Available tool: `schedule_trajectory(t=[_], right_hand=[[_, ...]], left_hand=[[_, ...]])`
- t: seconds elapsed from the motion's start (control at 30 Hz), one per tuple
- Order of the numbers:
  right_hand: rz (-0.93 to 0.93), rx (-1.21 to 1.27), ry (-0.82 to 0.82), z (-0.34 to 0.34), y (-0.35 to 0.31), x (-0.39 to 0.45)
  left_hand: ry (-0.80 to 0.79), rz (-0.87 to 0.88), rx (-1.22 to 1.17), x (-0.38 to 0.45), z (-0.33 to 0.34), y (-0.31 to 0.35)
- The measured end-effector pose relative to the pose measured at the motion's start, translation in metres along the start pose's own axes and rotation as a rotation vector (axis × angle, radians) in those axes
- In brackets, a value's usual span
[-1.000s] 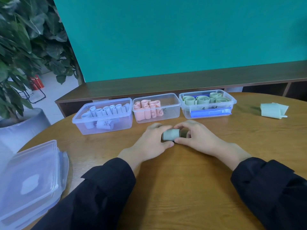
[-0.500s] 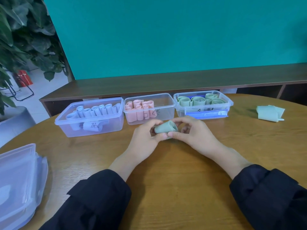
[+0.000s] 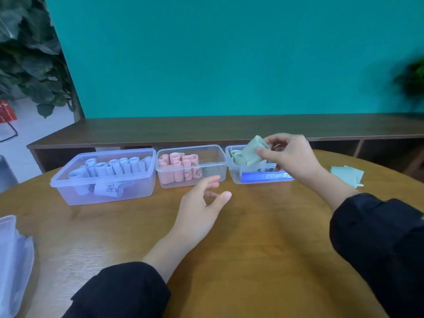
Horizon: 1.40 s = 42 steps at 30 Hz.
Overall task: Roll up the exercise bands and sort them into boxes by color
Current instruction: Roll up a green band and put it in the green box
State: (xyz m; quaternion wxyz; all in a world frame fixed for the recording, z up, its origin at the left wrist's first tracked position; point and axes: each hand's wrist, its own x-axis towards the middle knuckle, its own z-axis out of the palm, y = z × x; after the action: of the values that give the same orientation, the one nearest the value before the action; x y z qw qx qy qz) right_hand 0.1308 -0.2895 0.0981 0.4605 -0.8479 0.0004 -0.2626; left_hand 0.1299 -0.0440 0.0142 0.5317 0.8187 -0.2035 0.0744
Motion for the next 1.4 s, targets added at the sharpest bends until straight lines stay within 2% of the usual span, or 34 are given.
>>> schedule_trajectory(t=[0.13, 0.33, 0.53, 0.77, 0.93, 1.1, 1.27, 1.4], right_hand=[[0.051, -0.175, -0.012, 0.002, 0.003, 0.038], [0.123, -0.392, -0.136, 0.023, 0.013, 0.063], [0.183, -0.462, -0.156, 0.026, 0.019, 0.071], [0.254, -0.483, -0.267, 0.027, 0.022, 0.069], [0.245, -0.507, -0.256, 0.025, 0.014, 0.072], [0.232, -0.485, -0.174, 0.007, 0.014, 0.075], [0.291, -0.504, -0.249, -0.004, 0.019, 0.069], [0.243, -0.512, -0.223, -0.001, 0.019, 0.067]], left_hand=[[-0.024, -0.016, 0.041, -0.003, -0.001, -0.001], [-0.038, -0.016, 0.044, -0.004, -0.003, -0.001], [-0.082, 0.003, 0.103, -0.003, -0.002, -0.001], [-0.106, 0.006, 0.117, -0.004, -0.001, 0.0], [-0.124, 0.018, 0.118, -0.004, -0.002, 0.0], [-0.131, 0.017, 0.115, -0.004, -0.001, 0.0], [-0.143, 0.026, 0.136, -0.004, -0.001, -0.001], [-0.158, 0.025, 0.144, -0.004, -0.001, -0.001]])
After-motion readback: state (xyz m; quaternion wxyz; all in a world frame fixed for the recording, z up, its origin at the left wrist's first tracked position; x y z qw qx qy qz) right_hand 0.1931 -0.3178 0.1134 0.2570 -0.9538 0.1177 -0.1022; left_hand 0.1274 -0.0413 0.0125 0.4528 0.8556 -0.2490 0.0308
